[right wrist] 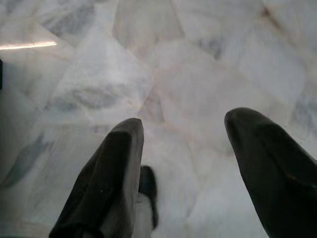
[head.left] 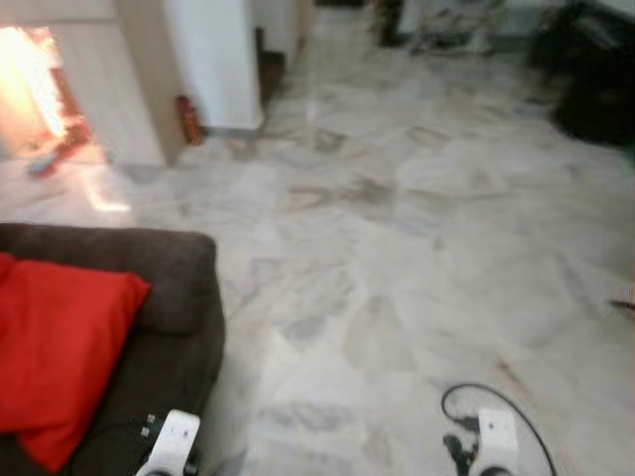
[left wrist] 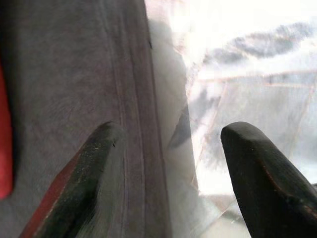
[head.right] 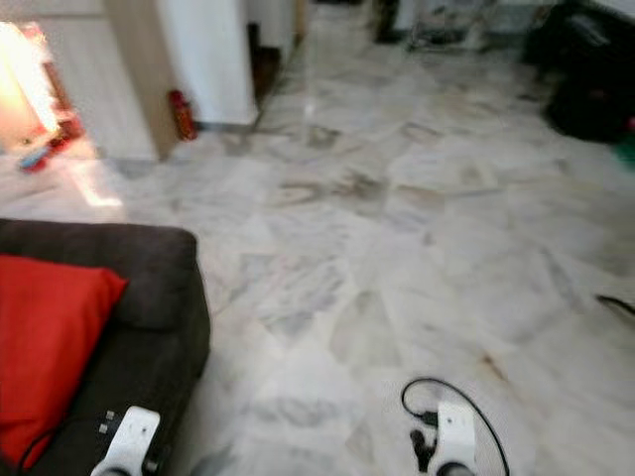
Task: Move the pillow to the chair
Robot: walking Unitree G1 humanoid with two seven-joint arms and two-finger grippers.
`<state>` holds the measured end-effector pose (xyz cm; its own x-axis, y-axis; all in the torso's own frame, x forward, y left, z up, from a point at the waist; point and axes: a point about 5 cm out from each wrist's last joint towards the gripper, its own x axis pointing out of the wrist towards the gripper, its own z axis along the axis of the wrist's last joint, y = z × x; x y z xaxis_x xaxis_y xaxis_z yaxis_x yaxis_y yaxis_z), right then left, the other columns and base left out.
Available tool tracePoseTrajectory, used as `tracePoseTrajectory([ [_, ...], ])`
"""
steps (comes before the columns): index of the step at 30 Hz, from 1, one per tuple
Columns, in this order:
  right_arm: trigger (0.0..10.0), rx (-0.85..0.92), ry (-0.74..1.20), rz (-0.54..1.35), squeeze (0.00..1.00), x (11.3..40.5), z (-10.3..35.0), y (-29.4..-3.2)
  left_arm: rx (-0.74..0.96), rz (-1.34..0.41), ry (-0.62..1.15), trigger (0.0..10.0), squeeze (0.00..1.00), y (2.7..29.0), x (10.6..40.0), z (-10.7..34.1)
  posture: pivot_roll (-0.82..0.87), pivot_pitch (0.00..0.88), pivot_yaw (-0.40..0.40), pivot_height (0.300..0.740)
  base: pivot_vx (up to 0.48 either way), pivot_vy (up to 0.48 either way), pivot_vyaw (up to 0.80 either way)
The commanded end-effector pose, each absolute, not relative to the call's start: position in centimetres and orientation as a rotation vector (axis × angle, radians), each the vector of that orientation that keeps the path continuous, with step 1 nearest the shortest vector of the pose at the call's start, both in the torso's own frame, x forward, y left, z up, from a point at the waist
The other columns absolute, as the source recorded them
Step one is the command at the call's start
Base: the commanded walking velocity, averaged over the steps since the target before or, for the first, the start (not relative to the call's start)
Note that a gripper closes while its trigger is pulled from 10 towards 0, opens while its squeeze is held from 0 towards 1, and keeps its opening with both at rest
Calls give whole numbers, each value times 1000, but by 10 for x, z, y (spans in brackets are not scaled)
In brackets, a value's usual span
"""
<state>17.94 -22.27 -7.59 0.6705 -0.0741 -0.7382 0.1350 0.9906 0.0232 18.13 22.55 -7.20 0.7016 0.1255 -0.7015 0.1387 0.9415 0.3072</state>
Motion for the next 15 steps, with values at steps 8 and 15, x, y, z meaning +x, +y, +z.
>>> tracePoseTrajectory([
  [8,10000,91,813,-135,0,177,-75,-227,296,11,813,10000,0,226,180,-73,6,2,52,740,0,0,-711],
  [15,10000,85,817,-130,0,176,-76,-227,242,34,841,10000,0,229,174,-76,4,0,54,740,0,0,-59],
])
